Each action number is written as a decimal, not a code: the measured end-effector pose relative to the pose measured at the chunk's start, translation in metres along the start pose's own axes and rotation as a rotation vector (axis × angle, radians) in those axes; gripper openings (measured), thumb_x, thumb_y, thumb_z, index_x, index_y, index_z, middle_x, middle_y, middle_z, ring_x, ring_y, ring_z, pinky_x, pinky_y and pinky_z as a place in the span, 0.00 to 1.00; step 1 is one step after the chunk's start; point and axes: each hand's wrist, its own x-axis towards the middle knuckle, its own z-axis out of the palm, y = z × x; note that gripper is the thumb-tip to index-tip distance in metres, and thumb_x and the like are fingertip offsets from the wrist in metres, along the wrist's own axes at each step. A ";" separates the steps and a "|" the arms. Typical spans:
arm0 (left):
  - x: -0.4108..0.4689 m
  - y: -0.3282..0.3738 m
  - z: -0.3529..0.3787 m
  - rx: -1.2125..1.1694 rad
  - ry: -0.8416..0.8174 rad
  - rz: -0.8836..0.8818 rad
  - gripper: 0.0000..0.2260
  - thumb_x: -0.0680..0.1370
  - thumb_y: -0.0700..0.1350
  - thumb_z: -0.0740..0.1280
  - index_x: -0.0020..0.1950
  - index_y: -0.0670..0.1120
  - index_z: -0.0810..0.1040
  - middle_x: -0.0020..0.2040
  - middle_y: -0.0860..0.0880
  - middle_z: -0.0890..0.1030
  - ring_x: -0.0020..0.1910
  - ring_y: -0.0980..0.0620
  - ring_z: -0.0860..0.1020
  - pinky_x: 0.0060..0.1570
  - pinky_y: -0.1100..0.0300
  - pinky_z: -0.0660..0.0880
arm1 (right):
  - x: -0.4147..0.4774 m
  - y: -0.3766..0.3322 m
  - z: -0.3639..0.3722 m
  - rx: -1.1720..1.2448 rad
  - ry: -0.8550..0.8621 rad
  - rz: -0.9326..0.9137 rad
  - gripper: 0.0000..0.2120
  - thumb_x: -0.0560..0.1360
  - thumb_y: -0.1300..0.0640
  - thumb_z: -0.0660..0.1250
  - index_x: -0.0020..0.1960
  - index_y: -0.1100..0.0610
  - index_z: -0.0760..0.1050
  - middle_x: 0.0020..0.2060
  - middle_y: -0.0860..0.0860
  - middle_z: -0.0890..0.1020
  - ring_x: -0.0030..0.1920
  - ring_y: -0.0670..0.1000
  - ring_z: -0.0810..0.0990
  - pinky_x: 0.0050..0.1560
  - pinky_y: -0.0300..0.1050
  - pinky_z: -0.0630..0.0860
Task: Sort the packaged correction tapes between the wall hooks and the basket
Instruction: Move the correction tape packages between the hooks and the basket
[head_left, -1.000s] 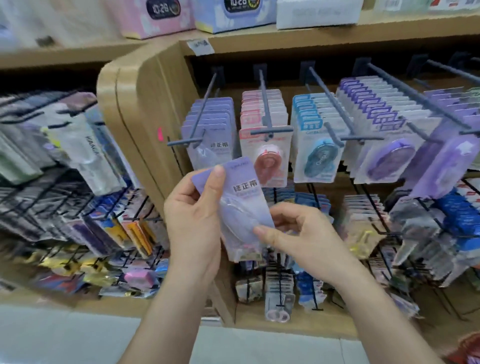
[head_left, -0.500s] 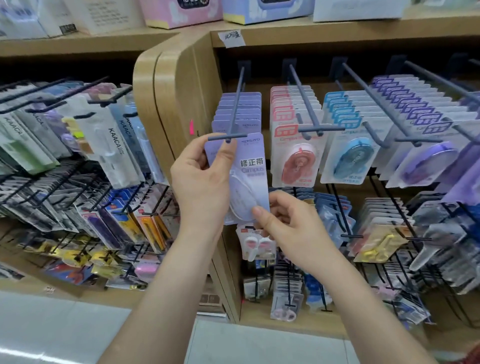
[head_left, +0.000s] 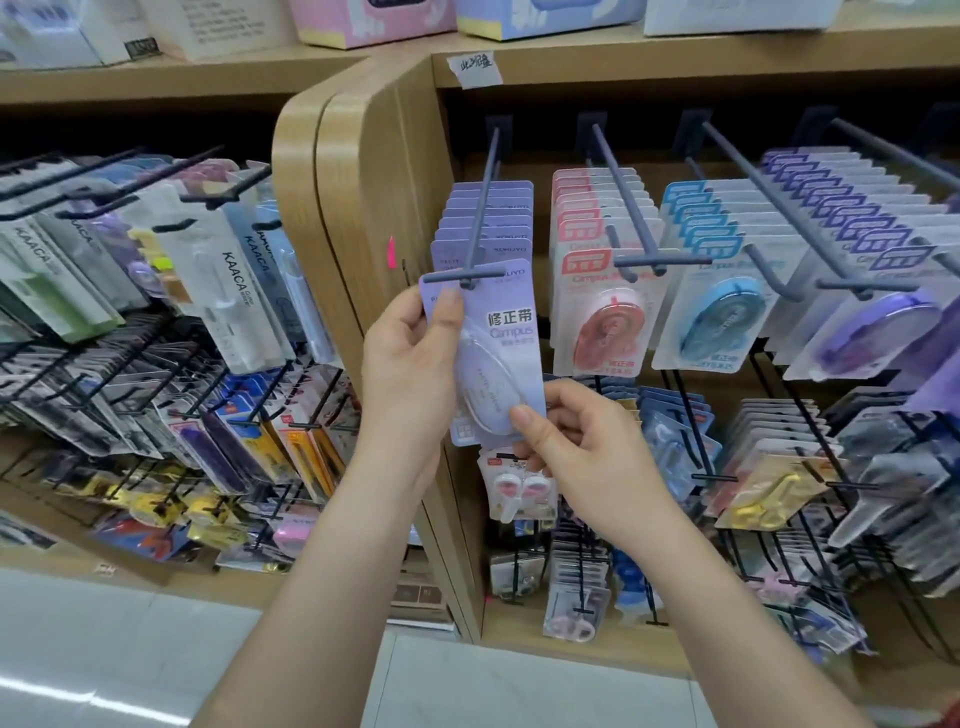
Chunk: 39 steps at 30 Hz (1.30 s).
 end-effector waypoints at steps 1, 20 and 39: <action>-0.004 -0.003 -0.003 0.013 -0.010 -0.015 0.09 0.84 0.43 0.60 0.53 0.47 0.81 0.50 0.48 0.85 0.51 0.50 0.82 0.55 0.47 0.79 | 0.001 0.001 0.001 -0.001 0.015 0.005 0.03 0.79 0.52 0.67 0.50 0.43 0.77 0.40 0.53 0.85 0.40 0.50 0.84 0.35 0.38 0.79; -0.006 -0.042 -0.008 0.707 0.220 0.180 0.10 0.82 0.48 0.64 0.57 0.47 0.83 0.44 0.53 0.83 0.45 0.53 0.80 0.46 0.59 0.74 | -0.001 0.018 -0.003 -0.069 0.213 0.118 0.08 0.80 0.56 0.66 0.49 0.42 0.77 0.40 0.48 0.86 0.43 0.46 0.85 0.49 0.49 0.81; -0.141 -0.152 0.006 0.994 -0.770 0.335 0.07 0.77 0.43 0.66 0.51 0.48 0.84 0.47 0.52 0.84 0.44 0.49 0.82 0.41 0.58 0.80 | -0.217 0.122 -0.143 -0.850 0.222 0.566 0.09 0.77 0.58 0.67 0.55 0.52 0.82 0.42 0.50 0.86 0.44 0.56 0.83 0.45 0.51 0.79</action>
